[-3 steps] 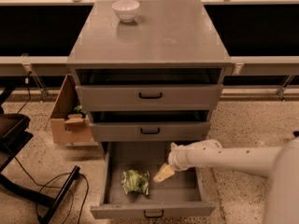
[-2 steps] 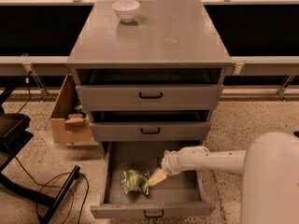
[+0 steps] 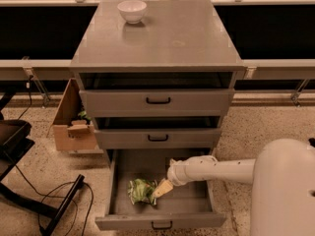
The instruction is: Pick green jalapeno chip bag from bottom drawer and place on counter
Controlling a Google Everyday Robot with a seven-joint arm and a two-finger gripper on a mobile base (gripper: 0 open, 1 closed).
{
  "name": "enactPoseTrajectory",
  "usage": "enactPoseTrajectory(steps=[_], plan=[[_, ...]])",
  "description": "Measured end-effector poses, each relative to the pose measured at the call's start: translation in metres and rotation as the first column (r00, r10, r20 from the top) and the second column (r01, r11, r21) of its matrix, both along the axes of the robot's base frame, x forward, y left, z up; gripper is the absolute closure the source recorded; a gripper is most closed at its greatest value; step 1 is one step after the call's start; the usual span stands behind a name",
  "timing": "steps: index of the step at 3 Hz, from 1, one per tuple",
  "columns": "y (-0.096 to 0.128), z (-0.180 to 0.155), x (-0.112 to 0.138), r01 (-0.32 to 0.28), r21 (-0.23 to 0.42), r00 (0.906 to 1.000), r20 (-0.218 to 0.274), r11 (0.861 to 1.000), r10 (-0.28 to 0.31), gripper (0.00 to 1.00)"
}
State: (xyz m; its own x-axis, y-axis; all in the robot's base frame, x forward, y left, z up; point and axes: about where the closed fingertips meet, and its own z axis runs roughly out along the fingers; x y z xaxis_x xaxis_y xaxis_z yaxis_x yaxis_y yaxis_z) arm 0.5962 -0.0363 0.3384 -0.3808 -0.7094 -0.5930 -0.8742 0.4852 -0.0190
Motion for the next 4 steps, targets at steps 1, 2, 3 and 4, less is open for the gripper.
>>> enactPoseTrajectory(steps=[1, 2, 3, 4], plan=[[0.042, -0.048, 0.003, -0.069, 0.076, 0.9973, -0.022, 0.995, 0.07, 0.0], [0.076, -0.108, 0.001, -0.126, 0.134, 0.9877, -0.076, 0.983, 0.137, 0.0], [0.1, -0.164, 0.004, -0.149, 0.161, 0.9772, -0.127, 0.976, 0.17, 0.0], [0.115, -0.207, 0.01, -0.157, 0.185, 0.967, -0.171, 0.97, 0.189, 0.18]])
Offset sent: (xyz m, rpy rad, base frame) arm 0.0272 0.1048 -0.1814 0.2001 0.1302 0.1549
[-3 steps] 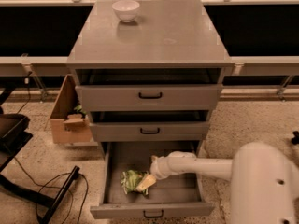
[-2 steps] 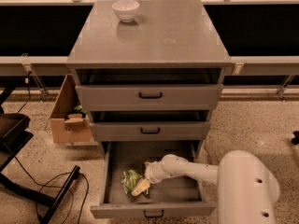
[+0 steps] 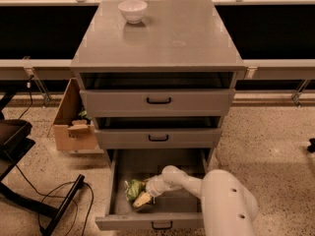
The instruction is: Pick green jalapeno chip bag from bottom drawer and place on counter
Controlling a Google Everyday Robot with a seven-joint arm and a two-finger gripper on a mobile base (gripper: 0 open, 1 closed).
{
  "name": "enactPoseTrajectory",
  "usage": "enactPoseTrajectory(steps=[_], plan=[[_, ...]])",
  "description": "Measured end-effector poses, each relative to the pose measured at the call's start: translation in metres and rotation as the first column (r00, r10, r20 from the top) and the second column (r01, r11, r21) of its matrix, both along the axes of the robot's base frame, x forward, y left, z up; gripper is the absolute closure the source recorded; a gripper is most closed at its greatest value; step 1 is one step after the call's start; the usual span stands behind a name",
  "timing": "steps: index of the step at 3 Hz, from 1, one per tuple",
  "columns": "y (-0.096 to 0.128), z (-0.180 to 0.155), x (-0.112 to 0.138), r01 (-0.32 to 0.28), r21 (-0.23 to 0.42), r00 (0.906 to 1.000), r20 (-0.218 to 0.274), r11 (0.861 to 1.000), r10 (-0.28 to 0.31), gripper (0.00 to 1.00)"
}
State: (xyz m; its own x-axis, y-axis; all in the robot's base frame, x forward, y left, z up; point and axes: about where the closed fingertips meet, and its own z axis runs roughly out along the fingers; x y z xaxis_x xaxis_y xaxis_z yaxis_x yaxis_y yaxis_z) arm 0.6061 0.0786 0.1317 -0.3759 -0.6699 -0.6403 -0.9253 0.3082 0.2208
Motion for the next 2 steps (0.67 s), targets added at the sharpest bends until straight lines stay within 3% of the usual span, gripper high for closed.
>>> enactPoseTrajectory(steps=[1, 2], plan=[[0.001, 0.001, 0.021, 0.014, 0.044, 0.9995, 0.027, 0.999, -0.015, 0.42], [-0.032, 0.042, 0.048, 0.043, 0.051, 0.9929, 0.109, 0.998, -0.049, 0.65]])
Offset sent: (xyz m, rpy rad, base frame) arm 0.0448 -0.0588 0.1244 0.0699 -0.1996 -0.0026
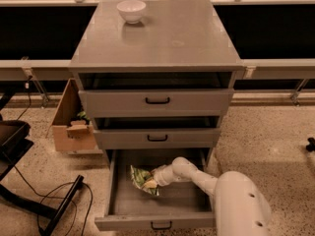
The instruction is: Pick green jalapeno chip bag from bottom drawer and place on counter
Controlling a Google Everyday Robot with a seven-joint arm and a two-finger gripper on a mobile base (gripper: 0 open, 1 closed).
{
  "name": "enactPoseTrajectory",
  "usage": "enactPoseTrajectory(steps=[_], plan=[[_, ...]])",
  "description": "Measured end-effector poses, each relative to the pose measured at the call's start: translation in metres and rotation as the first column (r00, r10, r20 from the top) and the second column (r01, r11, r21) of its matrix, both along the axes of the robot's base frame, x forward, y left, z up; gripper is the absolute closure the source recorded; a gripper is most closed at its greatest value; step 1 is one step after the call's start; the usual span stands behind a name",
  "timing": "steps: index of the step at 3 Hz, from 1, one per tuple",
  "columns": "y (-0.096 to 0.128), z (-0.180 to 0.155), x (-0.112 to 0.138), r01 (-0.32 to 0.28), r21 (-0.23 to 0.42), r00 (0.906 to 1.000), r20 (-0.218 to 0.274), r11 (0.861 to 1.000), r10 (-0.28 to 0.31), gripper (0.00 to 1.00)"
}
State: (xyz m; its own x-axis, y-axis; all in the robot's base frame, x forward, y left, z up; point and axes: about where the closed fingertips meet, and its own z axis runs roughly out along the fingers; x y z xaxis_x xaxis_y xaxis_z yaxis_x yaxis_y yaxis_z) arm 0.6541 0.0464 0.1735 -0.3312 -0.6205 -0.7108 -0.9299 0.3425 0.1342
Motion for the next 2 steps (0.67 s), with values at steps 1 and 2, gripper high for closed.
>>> enactPoseTrajectory(steps=[1, 2], plan=[[-0.043, 0.066, -0.008, -0.029, -0.045, 0.9989, 0.037, 0.999, 0.031, 0.88], [-0.085, 0.128, -0.043, -0.113, -0.124, 0.9933, 0.009, 0.986, 0.115, 1.0]])
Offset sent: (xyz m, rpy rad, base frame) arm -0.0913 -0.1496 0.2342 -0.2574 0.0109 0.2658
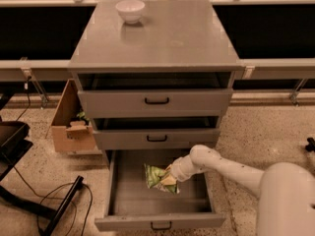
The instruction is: Pick green jalapeno chip bag from bottom drawer and place on counter
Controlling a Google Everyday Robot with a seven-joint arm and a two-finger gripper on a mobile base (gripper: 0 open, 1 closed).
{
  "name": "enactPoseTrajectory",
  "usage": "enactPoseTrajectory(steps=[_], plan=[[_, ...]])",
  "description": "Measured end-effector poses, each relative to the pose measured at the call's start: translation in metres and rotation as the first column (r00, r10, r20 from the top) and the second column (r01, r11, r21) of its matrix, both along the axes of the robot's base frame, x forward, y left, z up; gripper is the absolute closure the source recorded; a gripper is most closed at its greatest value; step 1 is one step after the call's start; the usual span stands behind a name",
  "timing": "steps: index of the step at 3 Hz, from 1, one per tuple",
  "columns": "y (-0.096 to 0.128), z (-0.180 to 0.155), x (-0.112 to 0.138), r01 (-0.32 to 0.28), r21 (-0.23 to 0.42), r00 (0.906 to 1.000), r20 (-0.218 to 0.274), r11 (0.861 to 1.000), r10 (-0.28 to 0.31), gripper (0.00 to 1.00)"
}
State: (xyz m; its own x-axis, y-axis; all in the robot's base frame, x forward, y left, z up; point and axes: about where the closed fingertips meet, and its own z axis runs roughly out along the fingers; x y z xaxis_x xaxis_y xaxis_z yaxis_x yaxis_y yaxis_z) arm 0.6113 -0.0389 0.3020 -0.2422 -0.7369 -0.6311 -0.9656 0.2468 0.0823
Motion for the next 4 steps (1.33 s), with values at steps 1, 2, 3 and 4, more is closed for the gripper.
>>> enactPoseTrajectory(steps=[1, 2, 3, 4], plan=[[-0.042, 0.06, -0.023, -0.082, -0.053, 0.9964, -0.027, 0.995, 0.081, 1.0], [-0.091, 0.109, -0.023, -0.112, -0.07, 0.9919, -0.069, 0.991, 0.107, 1.0], [-0.149, 0.147, -0.004, -0.059, -0.063, 0.9909, -0.125, 0.996, 0.051, 1.0], [-0.192, 0.182, 0.011, 0.01, -0.049, 0.9894, -0.144, 0.999, -0.017, 1.0]])
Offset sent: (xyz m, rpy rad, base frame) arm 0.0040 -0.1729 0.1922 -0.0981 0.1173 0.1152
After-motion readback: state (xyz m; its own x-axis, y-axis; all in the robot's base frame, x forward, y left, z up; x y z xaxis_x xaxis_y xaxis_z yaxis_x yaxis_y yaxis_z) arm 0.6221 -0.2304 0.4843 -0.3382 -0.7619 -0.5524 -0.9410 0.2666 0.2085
